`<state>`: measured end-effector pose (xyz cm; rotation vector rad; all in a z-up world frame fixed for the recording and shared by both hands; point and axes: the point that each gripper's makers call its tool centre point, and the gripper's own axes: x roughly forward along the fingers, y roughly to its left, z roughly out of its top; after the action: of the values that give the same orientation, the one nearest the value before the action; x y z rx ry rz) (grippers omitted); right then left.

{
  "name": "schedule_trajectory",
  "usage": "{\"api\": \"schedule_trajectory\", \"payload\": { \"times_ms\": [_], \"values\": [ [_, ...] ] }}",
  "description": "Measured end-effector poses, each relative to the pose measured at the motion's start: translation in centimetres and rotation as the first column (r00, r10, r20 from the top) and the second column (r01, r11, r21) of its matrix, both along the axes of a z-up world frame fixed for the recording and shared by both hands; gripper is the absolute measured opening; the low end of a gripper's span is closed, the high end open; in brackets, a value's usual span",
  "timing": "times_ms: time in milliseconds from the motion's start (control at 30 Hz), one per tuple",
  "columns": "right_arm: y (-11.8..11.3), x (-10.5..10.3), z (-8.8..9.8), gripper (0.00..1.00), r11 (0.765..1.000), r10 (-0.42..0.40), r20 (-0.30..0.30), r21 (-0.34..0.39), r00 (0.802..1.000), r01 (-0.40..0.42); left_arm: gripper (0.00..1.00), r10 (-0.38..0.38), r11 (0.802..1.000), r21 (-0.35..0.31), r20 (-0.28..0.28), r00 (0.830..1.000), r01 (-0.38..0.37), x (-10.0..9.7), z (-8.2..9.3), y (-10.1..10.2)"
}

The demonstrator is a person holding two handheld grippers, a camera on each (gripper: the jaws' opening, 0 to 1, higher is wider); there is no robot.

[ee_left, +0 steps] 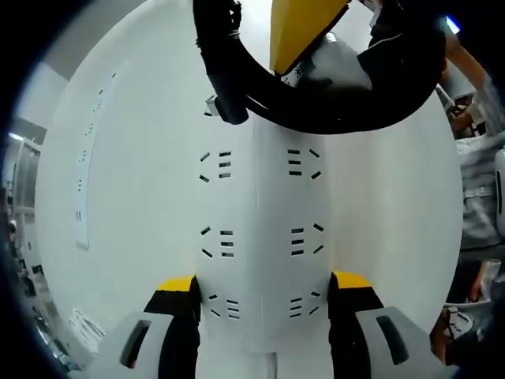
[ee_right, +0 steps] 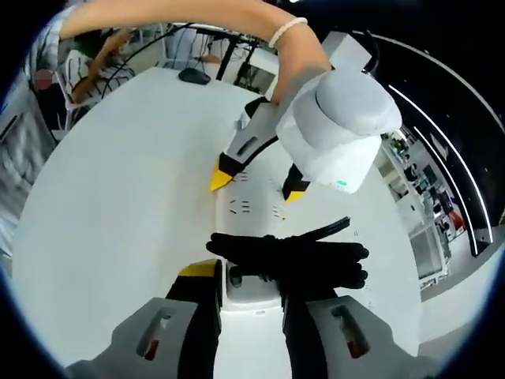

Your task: Straighten the power strip on the desk, plug the charger into it

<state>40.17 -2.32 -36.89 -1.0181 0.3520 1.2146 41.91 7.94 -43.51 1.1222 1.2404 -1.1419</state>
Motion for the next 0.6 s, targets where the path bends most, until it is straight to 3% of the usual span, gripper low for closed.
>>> {"api": "schedule_trajectory", "payload": {
  "times_ms": [33,333,600],
  "values": [
    [-0.1,0.0,0.0,0.25,1.000,0.018,0.022,-0.021,1.000,-0.017,0.65,0.000,1.000,0.000,0.000,1.000,0.000,0.0,0.0,0.0],
    [-0.2,0.6,-0.4,0.24,0.996,-0.068,0.001,-0.061,0.998,0.068,0.65,-0.002,1.000,-0.005,0.000,1.000,0.002,0.0,-0.1,0.0],
    [-0.6,1.5,-0.4,0.23,0.992,-0.119,-0.144,-0.062,0.982,0.111,0.65,-0.008,1.000,0.011,-0.001,1.000,0.008,-0.1,-0.2,-0.1]
  ]
}}
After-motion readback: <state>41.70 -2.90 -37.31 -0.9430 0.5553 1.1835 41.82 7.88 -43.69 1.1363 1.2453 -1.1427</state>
